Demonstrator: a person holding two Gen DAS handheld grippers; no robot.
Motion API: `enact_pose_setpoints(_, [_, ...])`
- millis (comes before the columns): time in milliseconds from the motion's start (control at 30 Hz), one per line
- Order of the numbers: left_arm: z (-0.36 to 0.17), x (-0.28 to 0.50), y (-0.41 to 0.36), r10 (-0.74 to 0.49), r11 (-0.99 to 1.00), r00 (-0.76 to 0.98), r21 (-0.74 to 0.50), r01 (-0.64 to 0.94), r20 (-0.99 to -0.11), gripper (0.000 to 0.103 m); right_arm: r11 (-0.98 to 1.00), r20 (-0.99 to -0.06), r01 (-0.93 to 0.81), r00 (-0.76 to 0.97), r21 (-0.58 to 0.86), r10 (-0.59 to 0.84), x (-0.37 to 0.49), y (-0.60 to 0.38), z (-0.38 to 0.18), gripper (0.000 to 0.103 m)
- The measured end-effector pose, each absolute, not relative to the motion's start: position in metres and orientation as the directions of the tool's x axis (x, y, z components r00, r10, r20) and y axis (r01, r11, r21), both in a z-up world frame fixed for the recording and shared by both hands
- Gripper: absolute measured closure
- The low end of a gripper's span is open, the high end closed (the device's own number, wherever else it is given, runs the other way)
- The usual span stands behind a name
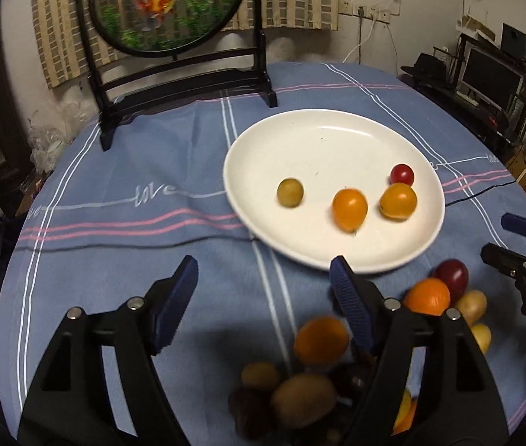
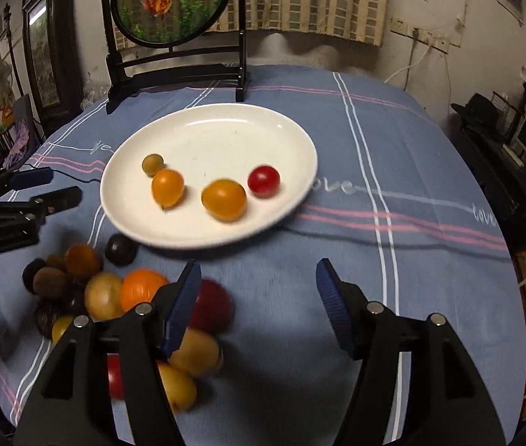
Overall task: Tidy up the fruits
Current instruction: 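Carry both fruits onto the white plate and open both grippers, then grasp a brown chestnut with the left gripper while the right grasps a pale potato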
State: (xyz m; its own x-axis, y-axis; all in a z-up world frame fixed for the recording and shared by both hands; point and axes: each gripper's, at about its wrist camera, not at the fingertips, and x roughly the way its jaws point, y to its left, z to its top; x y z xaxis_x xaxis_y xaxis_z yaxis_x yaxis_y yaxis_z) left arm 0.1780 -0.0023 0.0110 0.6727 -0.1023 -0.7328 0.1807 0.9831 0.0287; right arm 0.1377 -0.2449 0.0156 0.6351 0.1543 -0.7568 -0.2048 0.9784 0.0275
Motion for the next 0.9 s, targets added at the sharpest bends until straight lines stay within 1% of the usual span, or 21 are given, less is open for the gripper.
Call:
enact_pose_setpoints(67, [0.012, 0.160, 0.008, -0.102, 0.986, 0.679, 0.016, 0.165, -0.727, 0.024, 0.981, -0.755, -0.186, 0.637, 0.049, 0.158, 0.120, -0.253, 0.013, 0.038])
enact_pose_setpoints(233, [0.012, 0.123, 0.023, -0.101, 0.988, 0.686, 0.008, 0.153, -0.720, 0.023, 0.981, -0.751, -0.168, 0.635, 0.095, 0.181, 0.090, -0.260, 0.008, 0.038])
enact_pose_setpoints(433, [0.006, 0.090, 0.034, -0.103, 0.990, 0.687, -0.004, 0.143, -0.720, 0.022, 0.979, -0.754, -0.169, 0.628, 0.112, 0.195, 0.066, -0.258, 0.004, 0.038])
enact_pose_setpoints(667, [-0.007, 0.070, 0.044, -0.090, 0.991, 0.667, 0.000, 0.133, -0.740, 0.022, 0.977, -0.747, -0.169, 0.631, 0.131, 0.210, 0.048, -0.259, 0.001, 0.038])
enact_pose_setpoints(833, [-0.014, 0.062, 0.048, -0.054, 0.992, 0.663, 0.034, 0.119, -0.747, 0.022, 0.976, -0.761, -0.170, 0.614, 0.134, 0.211, 0.046, -0.257, -0.007, 0.038])
enact_pose_setpoints(900, [-0.017, 0.062, 0.049, -0.058, 0.992, 0.657, 0.028, 0.119, -0.752, 0.022, 0.976, -0.767, -0.176, 0.606, 0.131, 0.212, 0.046, -0.254, -0.010, 0.038])
